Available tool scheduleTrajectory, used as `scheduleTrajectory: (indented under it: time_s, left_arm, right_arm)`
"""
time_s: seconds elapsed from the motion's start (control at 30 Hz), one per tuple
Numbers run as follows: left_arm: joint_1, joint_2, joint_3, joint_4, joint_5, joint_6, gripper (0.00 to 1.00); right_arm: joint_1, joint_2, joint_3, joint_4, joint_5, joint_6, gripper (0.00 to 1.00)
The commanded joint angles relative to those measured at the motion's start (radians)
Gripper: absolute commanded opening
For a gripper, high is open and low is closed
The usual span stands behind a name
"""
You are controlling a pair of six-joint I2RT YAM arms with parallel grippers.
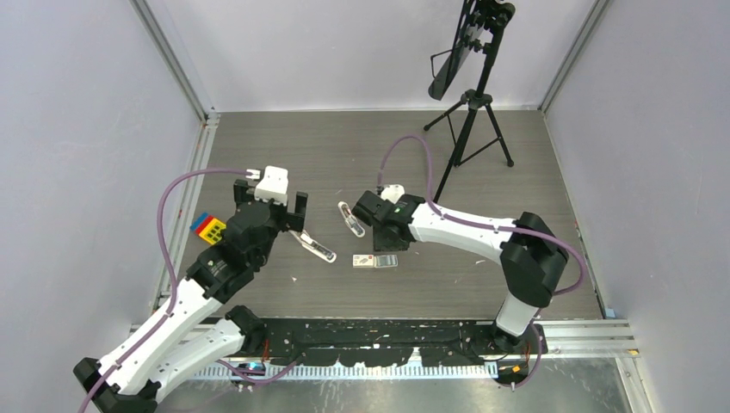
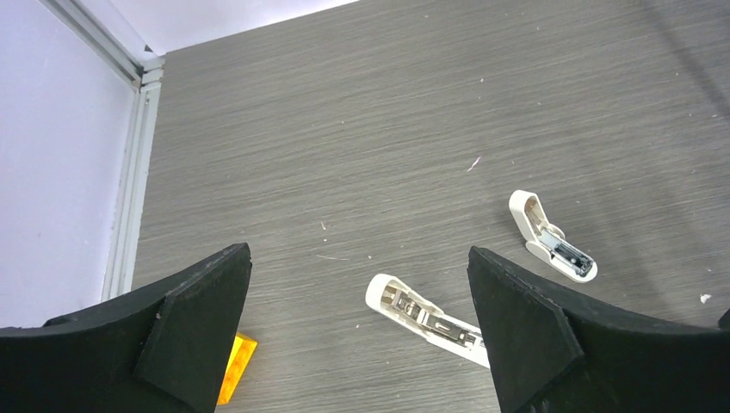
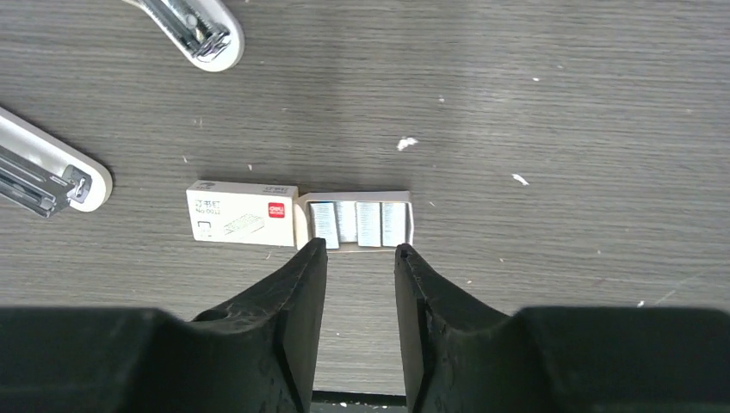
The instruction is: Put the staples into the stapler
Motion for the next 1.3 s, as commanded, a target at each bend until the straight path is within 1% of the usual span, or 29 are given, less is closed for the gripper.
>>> scheduleTrajectory:
  time_s: [0.0, 0.23, 0.57, 0.73, 0.8, 0.93, 1.27]
  left_arm:
    - [0.0, -0.05, -0.014, 0.107, -0.035, 0.054, 1.0]
    - [0.0, -0.071, -0.034, 0.131, -0.049, 0.064, 1.0]
    - [0.0, -0.041, -0.042, 0.144, -0.049, 0.072, 1.0]
    - [0.0, -0.04, -0.045, 0.15, -0.051, 0.075, 1.0]
    - [0.0, -0.041, -0.047, 0.151, -0.053, 0.075, 0.99]
    - [0.0, -0.042, -0.048, 0.153, -0.051, 0.077, 0.99]
    - [0.0, -0.047, -0.051, 0.155, -0.045, 0.077, 0.99]
  right_arm:
    - [0.017, 0.048, 0.055, 0.01, -0.031, -0.003, 0.38]
    - [0.018, 0.096, 0.047, 0.053, -0.067, -0.038, 0.32]
    - [0.018, 0.118, 0.023, 0.097, -0.107, -0.064, 0.3]
    - [0.018, 0.124, 0.02, 0.098, -0.099, -0.067, 0.29]
    - [0.018, 0.121, 0.016, 0.098, -0.091, -0.063, 0.26]
    - [0.017, 0.12, 0.012, 0.091, -0.066, -0.053, 0.22]
    - [0.018, 0.16, 0.029, 0.088, -0.087, -0.059, 0.23]
